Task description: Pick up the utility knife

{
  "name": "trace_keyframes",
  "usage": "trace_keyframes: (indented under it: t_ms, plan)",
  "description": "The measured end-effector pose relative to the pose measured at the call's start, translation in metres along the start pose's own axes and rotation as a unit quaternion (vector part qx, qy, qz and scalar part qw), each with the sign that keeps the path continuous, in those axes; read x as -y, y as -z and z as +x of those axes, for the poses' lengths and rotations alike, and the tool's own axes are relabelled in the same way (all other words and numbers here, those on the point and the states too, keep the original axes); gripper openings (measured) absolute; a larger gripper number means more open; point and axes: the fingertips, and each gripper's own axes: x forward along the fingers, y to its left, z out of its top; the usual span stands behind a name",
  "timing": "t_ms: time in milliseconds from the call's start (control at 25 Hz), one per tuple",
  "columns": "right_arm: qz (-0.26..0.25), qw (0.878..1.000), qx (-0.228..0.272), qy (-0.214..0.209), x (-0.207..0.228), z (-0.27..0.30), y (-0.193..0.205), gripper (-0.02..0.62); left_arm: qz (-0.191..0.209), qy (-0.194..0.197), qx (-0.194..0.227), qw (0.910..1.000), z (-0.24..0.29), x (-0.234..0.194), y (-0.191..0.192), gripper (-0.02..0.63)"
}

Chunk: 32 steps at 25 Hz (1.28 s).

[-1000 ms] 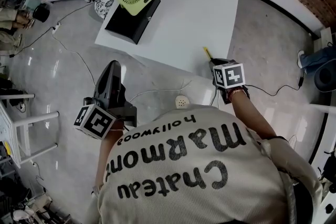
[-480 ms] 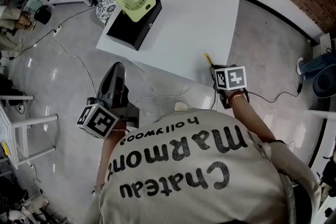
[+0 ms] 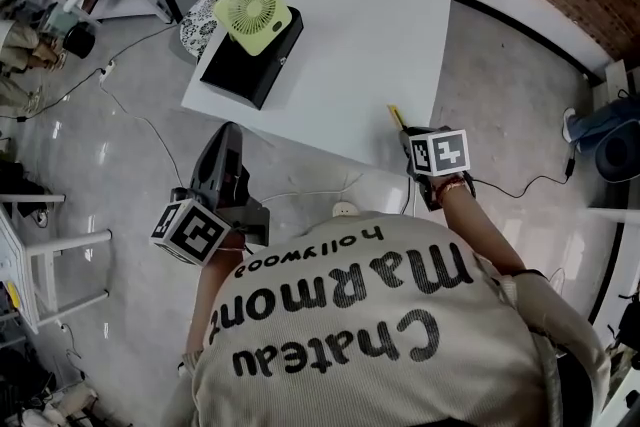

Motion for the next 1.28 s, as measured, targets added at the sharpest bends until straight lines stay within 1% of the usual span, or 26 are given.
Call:
trace_keyframes:
  t_ms: [320, 520, 720, 1000, 1160, 1240, 1280]
  plan:
    - [0.019, 0.999, 0.022, 0.017, 0.008, -0.011, -0.007, 0.067, -0.002, 0.01, -0.009, 0.9999, -0.003, 0.004, 0.001, 0.0]
    - [0.032, 0.998, 0.051, 0.031, 0.005, -0.029, -0.016, 0.067, -0.002, 0.018, -0.017, 0.9997, -0.015, 0.009, 0.001, 0.0]
    - [0.049, 0.994, 0.088, 0.045, -0.001, -0.06, -0.017, 0.067, 0.002, 0.032, -0.025, 0.9992, -0.034, 0.016, 0.0, 0.0]
    - [0.067, 0.987, 0.137, 0.057, -0.024, -0.1, -0.004, 0.067, 0.004, 0.049, -0.027, 0.9984, -0.075, 0.022, 0.003, 0.0]
    - [0.073, 0.985, 0.145, 0.06, -0.042, -0.112, 0.015, 0.067, 0.0, 0.055, -0.032, 0.998, -0.101, 0.023, 0.012, 0.0]
    - [0.081, 0.984, 0.15, 0.052, -0.055, -0.117, 0.025, 0.067, 0.001, 0.057, -0.032, 0.9978, -0.115, 0.024, 0.014, 0.0]
    - [0.094, 0.983, 0.154, 0.042, -0.061, -0.12, 0.029, 0.067, 0.002, 0.058, -0.032, 0.9978, -0.121, 0.024, 0.014, 0.0]
